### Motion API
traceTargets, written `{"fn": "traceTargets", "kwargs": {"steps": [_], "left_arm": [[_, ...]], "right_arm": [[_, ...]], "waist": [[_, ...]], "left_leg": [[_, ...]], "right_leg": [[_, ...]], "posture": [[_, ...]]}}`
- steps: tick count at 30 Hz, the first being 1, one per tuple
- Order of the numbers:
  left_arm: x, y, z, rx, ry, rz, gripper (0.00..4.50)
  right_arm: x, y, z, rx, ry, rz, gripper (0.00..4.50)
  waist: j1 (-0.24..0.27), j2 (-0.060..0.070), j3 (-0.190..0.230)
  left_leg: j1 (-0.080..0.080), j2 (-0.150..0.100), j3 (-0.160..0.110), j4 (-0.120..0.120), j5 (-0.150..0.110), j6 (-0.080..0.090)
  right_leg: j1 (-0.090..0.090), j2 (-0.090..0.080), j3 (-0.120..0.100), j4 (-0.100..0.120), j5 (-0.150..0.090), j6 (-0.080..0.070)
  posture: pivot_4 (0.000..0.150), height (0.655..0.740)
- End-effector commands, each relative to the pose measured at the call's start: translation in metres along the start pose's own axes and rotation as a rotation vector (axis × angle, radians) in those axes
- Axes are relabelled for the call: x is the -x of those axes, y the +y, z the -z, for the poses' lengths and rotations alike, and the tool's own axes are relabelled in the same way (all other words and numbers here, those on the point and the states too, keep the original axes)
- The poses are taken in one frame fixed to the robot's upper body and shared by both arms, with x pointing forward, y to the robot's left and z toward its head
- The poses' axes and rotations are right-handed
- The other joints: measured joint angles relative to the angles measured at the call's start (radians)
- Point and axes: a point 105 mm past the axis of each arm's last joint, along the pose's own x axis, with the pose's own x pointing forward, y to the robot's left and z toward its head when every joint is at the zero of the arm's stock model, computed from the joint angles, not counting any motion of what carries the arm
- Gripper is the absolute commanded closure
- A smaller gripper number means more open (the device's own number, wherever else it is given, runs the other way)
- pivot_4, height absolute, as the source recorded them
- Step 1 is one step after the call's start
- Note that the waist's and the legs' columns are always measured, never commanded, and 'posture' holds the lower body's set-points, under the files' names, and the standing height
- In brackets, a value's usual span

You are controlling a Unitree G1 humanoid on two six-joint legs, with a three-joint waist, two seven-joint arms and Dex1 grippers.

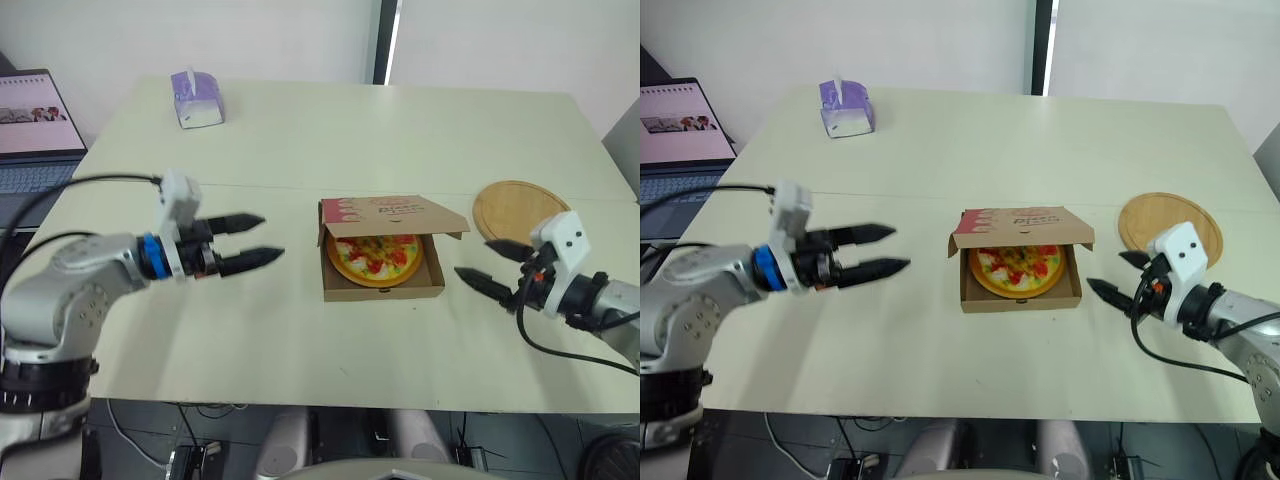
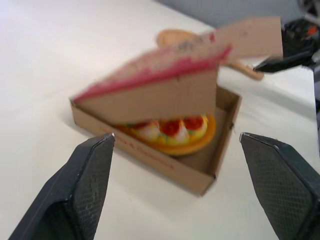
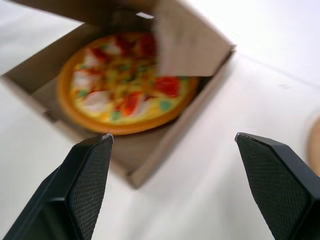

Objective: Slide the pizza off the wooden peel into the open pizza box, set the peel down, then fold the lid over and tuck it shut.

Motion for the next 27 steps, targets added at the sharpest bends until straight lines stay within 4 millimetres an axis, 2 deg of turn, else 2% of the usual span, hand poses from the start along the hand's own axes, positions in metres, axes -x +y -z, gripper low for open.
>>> {"fn": "traceTargets", "kwargs": {"steps": [1, 4, 8, 15, 19, 21, 24, 27], "left_arm": [[-0.006, 0.006, -0.023, -0.051, -0.055, 0.012, 0.35], [-0.021, 0.013, -0.034, -0.090, -0.060, 0.035, 0.92], [-0.052, 0.016, -0.043, -0.176, -0.047, 0.104, 2.18], [-0.086, 0.010, -0.047, -0.291, -0.015, 0.242, 4.47], [-0.093, 0.007, -0.042, -0.331, 0.025, 0.309, 4.47], [-0.097, 0.007, -0.040, -0.345, 0.038, 0.332, 4.47], [-0.101, 0.007, -0.039, -0.362, 0.051, 0.358, 4.47], [-0.104, 0.006, -0.037, -0.373, 0.061, 0.386, 4.47]], "right_arm": [[-0.008, -0.013, -0.003, 0.040, -0.018, 0.075, 0.30], [-0.017, -0.013, 0.007, 0.074, 0.021, 0.079, 0.30], [-0.034, -0.002, 0.024, 0.137, 0.070, 0.039, 0.30], [-0.040, 0.027, 0.023, 0.102, 0.038, -0.105, 0.30], [-0.036, 0.041, 0.023, 0.079, 0.034, -0.170, 0.30], [-0.036, 0.042, 0.022, 0.084, 0.032, -0.163, 0.30], [-0.030, 0.031, 0.021, 0.119, 0.034, -0.120, 0.30], [-0.015, 0.013, 0.014, 0.149, 0.031, -0.084, 0.30]], "waist": [[-0.001, 0.000, 0.000], [0.001, 0.000, 0.000], [0.003, 0.000, 0.000], [-0.002, 0.000, 0.000], [-0.003, 0.000, 0.000], [-0.001, 0.000, 0.000], [0.000, 0.000, 0.000], [0.000, 0.000, 0.000]], "left_leg": [[0.000, 0.000, 0.000, 0.000, 0.000, -0.001], [-0.001, 0.000, 0.000, -0.001, 0.001, -0.002], [-0.003, -0.001, -0.001, 0.000, 0.001, -0.002], [-0.006, -0.001, -0.001, 0.000, 0.001, -0.002], [-0.007, -0.001, -0.001, 0.000, 0.001, -0.002], [-0.007, -0.001, -0.001, 0.001, 0.001, -0.002], [-0.008, -0.001, -0.001, 0.002, 0.001, -0.001], [-0.009, -0.002, -0.001, 0.002, 0.001, -0.001]], "right_leg": [[0.000, 0.000, 0.000, 0.000, 0.000, 0.000], [-0.001, -0.001, 0.000, 0.000, 0.000, 0.000], [-0.002, -0.001, -0.001, 0.000, 0.000, 0.000], [-0.005, -0.001, -0.001, 0.000, 0.001, 0.000], [-0.006, -0.001, -0.001, 0.001, 0.001, 0.000], [-0.006, -0.001, -0.001, 0.001, 0.001, 0.000], [-0.006, -0.001, -0.001, 0.001, 0.001, 0.000], [-0.007, -0.001, -0.001, 0.001, 0.001, 0.000]], "posture": [[0.150, 0.7251], [0.150, 0.7251], [0.150, 0.7251], [0.150, 0.7251], [0.150, 0.7251], [0.150, 0.7251], [0.150, 0.7251], [0.150, 0.7251]]}}
